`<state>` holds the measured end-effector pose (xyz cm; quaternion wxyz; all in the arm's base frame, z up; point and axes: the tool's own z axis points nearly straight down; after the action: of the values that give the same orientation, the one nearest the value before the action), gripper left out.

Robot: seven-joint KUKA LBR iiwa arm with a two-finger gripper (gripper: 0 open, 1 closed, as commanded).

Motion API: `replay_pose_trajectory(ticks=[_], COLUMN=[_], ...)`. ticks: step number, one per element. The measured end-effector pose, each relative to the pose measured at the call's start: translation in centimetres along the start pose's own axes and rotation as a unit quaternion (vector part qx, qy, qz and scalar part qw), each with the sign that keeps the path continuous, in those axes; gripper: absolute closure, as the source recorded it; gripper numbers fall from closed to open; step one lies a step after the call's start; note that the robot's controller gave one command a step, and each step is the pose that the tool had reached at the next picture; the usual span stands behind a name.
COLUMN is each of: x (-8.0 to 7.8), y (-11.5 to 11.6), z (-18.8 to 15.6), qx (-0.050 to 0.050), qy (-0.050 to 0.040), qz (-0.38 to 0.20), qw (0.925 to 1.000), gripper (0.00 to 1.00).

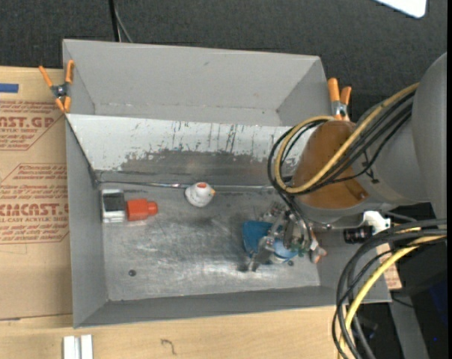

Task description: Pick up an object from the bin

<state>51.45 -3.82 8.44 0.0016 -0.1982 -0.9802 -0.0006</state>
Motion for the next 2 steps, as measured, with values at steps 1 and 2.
replay_pose_trajectory(ticks=[1, 2], x=[0.0, -0.1], y=[0.0, 0.0], z=[-1.8, -2.8], qx=[0.000, 0.000], qy=[0.0002, -0.0016], qz=[0.000, 0.001], qw=[1.0000, 1.0000], gripper=[1.00, 1.00])
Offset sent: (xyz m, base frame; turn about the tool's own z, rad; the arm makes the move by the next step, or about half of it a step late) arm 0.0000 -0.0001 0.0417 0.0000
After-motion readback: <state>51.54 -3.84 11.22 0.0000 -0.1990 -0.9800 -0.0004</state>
